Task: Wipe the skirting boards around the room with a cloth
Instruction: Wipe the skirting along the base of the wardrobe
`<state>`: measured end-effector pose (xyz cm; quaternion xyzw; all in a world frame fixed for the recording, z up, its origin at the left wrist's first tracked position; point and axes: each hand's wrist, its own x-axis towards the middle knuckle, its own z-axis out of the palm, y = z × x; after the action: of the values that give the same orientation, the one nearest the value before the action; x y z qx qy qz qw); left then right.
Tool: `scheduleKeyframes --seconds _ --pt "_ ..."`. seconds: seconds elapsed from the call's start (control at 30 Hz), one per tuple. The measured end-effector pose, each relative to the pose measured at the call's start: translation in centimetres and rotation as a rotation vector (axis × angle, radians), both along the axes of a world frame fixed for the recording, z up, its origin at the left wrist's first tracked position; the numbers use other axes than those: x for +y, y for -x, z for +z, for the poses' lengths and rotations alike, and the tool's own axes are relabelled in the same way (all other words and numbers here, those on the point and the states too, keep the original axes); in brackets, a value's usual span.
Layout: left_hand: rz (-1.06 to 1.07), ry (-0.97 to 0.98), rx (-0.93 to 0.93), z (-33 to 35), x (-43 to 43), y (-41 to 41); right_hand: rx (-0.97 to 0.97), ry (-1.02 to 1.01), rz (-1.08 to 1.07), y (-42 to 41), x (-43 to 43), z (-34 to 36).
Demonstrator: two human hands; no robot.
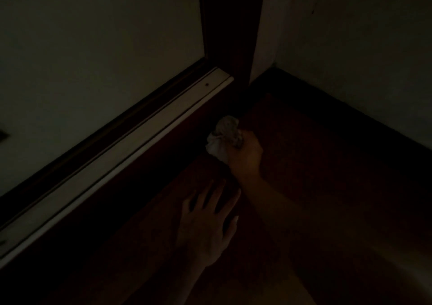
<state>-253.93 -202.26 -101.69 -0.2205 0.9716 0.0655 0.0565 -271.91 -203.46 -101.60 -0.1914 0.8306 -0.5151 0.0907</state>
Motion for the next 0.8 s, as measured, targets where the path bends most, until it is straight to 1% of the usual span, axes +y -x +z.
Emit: scheduleKeyframes --seconds 0.07,0.13,0.2,0.23,0.3,0.37,0.4,0.43,0.47,0.53,0.57,0.67,0.73,0.8 --pt "-0.004 0.001 0.013 -0.1 0.0 -0.2 0.010 -0.005 0.018 -0.3 -0.1 0.3" --pt "-0.018 0.014 0.033 -0.3 -0.4 -0.3 -0.017 -0.012 -0.043 -0.1 -0.4 0.7" --pt "-0.027 0.002 0.019 0.1 -0.5 -0.4 -0.075 0.021 -0.130 -0.8 -0.8 0.9" --pt "-0.032 -0.016 -0.013 0.3 -0.6 -0.5 -0.107 0.023 -0.131 -1.4 -1.0 1.0" --pt "-0.035 -0.071 -0.053 0.4 -0.8 -0.6 -0.128 -0.021 -0.012 -2.7 -0.6 0.9" --pt "-0.031 -0.067 -0.046 0.6 -0.8 -0.6 -0.140 -0.042 0.133 -3.0 0.5 1.1" --pt "-0.039 -0.055 -0.039 0.7 -0.8 -0.5 -0.144 -0.020 0.140 -2.5 1.3 1.4" --pt "-0.055 -0.057 -0.038 1.1 -0.8 0.0 -0.139 0.005 0.087 -1.4 2.3 1.9" --pt "-0.066 -0.050 -0.008 1.2 -0.9 0.6 -0.116 0.015 -0.012 -0.2 3.5 2.3" --pt "-0.102 -0.079 0.056 1.1 -1.1 2.0 -0.064 -0.015 -0.234 2.7 6.7 2.7" --pt "-0.109 -0.100 0.076 0.9 -1.2 2.8 -0.051 -0.029 -0.308 4.1 8.2 2.7" --pt "-0.096 -0.106 0.086 0.0 -1.2 4.3 -0.032 -0.047 -0.408 7.3 9.5 2.6" --pt "-0.086 -0.104 0.079 -0.4 -1.2 4.6 -0.001 -0.084 -0.432 9.4 7.2 2.5" --pt "-0.093 -0.102 0.087 -0.7 -1.3 4.7 -0.021 -0.138 -0.441 11.5 3.8 2.7"
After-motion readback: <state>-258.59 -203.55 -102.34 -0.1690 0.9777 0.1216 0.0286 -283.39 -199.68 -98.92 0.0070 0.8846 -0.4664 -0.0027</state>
